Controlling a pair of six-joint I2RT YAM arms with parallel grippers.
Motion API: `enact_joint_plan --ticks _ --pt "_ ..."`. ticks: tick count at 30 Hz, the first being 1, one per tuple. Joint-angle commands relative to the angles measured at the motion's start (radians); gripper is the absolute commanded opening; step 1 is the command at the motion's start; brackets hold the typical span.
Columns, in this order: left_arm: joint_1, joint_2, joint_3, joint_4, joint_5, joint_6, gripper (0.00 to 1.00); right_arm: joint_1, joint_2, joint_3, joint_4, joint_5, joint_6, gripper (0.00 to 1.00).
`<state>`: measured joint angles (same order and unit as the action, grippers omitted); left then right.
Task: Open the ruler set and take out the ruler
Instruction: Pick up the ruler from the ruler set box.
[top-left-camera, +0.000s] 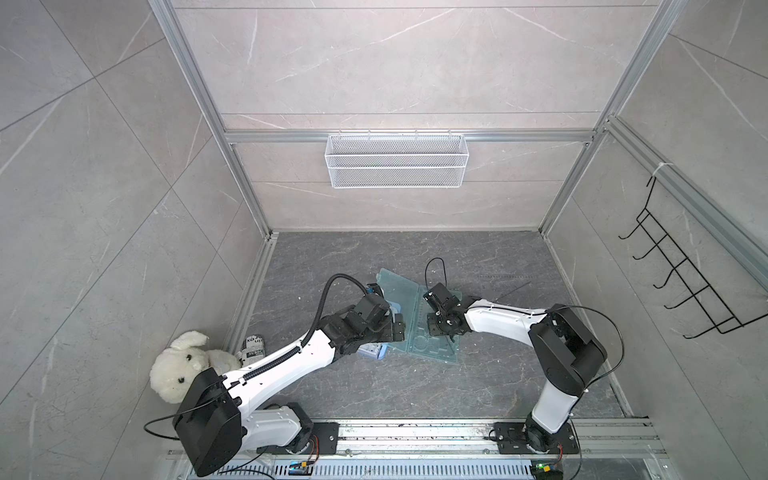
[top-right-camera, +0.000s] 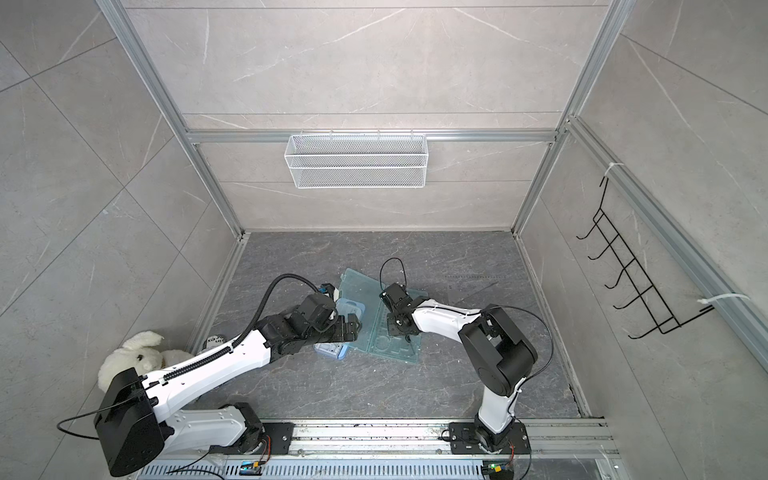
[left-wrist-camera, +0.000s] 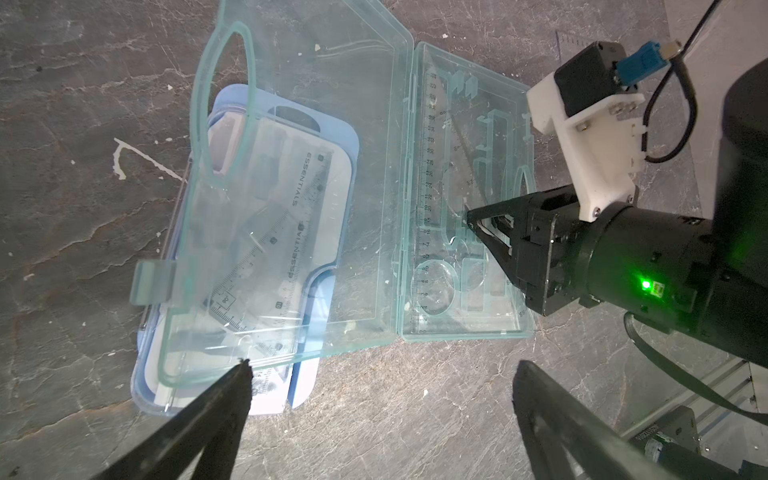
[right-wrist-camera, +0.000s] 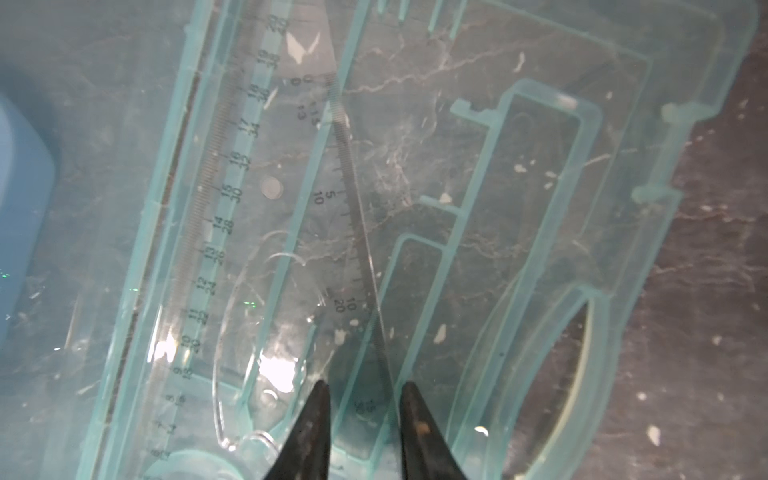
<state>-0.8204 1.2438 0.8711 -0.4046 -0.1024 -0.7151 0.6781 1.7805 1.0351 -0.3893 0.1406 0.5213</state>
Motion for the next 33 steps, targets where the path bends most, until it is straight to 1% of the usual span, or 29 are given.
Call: enact_joint_plan --ticks 1,7,17,28,33 --pt "-0.006 -0.014 0.034 -0.008 -0.011 -0.008 1.00 0.002 0.000 -0.043 -0.010 -0.045 0.007 0.21" --pt "-0.013 -0.006 0.043 -0.010 -0.013 -0.010 1.00 0.001 -0.026 -0.049 -0.015 -0.045 0.002 0.18" --pt "-0.023 0.008 0.045 -0.008 -0.020 -0.012 0.99 0.001 -0.103 -0.033 -0.060 -0.039 -0.007 0.17" --pt "-0.026 0.002 0.041 -0.007 -0.026 -0.013 0.99 0.001 -0.115 -0.034 -0.067 -0.033 -0.007 0.16" --pt "-0.027 0.000 0.043 -0.007 -0.026 -0.012 0.99 -0.001 -0.133 -0.034 -0.071 -0.007 -0.001 0.16"
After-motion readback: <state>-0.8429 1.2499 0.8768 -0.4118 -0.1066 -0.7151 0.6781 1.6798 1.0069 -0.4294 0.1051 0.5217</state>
